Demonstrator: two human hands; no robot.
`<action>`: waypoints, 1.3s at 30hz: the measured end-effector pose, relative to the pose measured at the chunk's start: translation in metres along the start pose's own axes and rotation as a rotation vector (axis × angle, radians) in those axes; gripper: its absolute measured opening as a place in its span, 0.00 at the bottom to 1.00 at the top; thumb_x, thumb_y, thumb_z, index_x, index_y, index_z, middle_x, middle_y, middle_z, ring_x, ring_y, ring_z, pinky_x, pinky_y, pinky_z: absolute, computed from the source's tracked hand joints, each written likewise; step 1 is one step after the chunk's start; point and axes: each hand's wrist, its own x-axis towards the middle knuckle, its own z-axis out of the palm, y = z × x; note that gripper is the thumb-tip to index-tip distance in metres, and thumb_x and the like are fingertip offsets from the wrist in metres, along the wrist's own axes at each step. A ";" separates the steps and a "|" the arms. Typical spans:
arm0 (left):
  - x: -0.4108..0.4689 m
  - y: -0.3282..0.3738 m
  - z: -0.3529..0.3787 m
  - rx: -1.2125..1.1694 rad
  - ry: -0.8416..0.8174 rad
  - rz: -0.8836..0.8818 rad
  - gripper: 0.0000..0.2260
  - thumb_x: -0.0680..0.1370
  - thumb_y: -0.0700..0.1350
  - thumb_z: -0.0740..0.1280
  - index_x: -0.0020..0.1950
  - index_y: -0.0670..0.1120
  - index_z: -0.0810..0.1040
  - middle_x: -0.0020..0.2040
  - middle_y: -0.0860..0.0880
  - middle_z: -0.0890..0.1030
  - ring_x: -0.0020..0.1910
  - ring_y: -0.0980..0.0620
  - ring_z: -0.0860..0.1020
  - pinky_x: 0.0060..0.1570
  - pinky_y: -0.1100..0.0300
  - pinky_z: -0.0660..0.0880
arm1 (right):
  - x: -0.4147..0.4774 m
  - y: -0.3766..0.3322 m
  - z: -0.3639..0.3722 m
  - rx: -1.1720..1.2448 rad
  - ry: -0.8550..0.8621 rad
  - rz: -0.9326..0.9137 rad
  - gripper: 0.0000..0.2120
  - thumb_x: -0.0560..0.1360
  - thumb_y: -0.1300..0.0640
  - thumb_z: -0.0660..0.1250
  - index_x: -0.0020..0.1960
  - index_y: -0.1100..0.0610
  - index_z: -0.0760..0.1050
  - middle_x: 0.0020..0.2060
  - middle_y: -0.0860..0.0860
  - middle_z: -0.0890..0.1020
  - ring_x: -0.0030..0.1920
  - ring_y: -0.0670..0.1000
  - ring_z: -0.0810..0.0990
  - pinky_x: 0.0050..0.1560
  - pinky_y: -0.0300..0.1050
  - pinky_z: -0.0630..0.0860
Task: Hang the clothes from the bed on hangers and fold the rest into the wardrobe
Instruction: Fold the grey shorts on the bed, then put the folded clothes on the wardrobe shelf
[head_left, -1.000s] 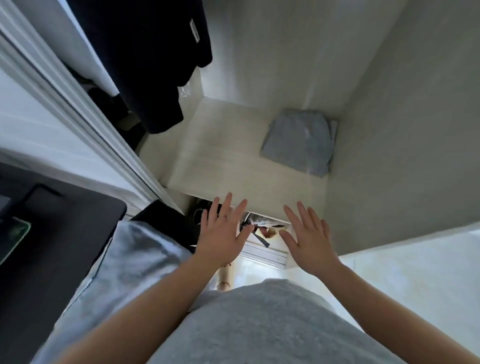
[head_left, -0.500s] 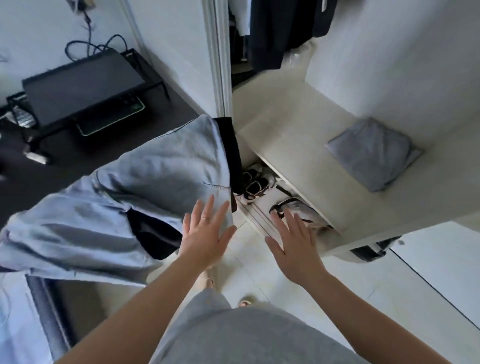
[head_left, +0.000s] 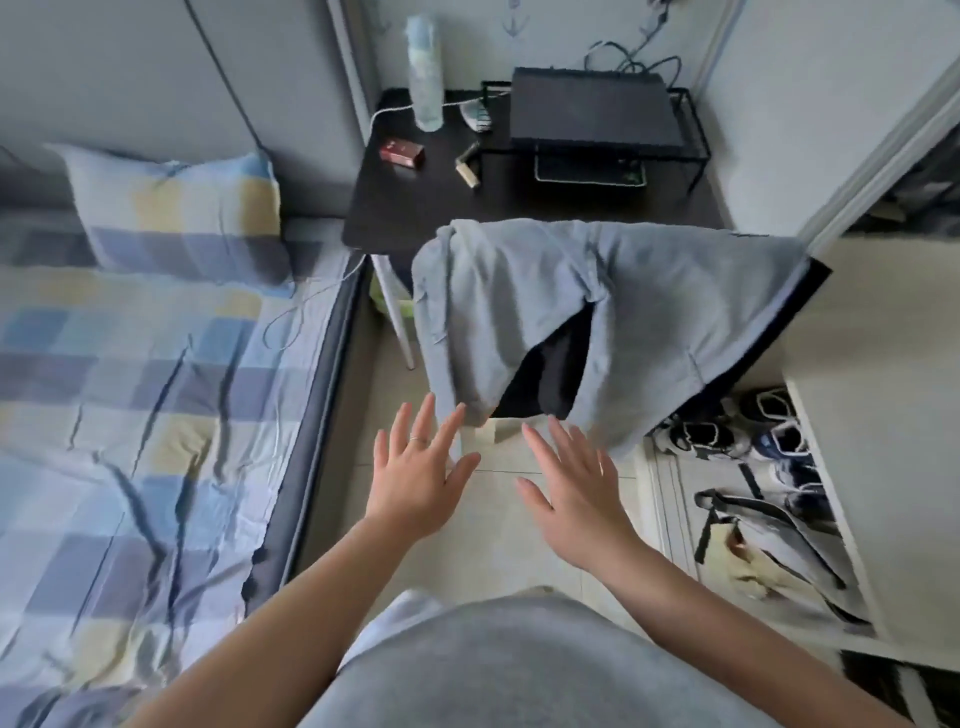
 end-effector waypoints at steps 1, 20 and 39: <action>-0.016 -0.021 -0.004 -0.019 0.017 -0.052 0.31 0.78 0.71 0.43 0.80 0.65 0.47 0.83 0.53 0.45 0.81 0.46 0.40 0.78 0.41 0.43 | 0.003 -0.021 0.009 -0.014 -0.018 -0.052 0.29 0.82 0.38 0.50 0.80 0.39 0.45 0.81 0.45 0.44 0.80 0.48 0.40 0.78 0.57 0.40; -0.404 -0.351 -0.026 -0.203 0.333 -0.854 0.29 0.80 0.69 0.48 0.80 0.65 0.49 0.83 0.53 0.47 0.81 0.47 0.44 0.78 0.43 0.47 | -0.089 -0.411 0.263 -0.280 -0.439 -0.732 0.30 0.82 0.37 0.50 0.81 0.39 0.43 0.81 0.44 0.43 0.80 0.49 0.38 0.77 0.59 0.38; -0.481 -0.470 -0.039 -0.484 0.496 -1.490 0.28 0.81 0.66 0.50 0.81 0.63 0.51 0.83 0.53 0.46 0.81 0.47 0.42 0.76 0.42 0.45 | -0.039 -0.619 0.364 -0.454 -0.709 -1.178 0.30 0.82 0.37 0.51 0.81 0.39 0.45 0.81 0.45 0.46 0.80 0.50 0.41 0.77 0.60 0.41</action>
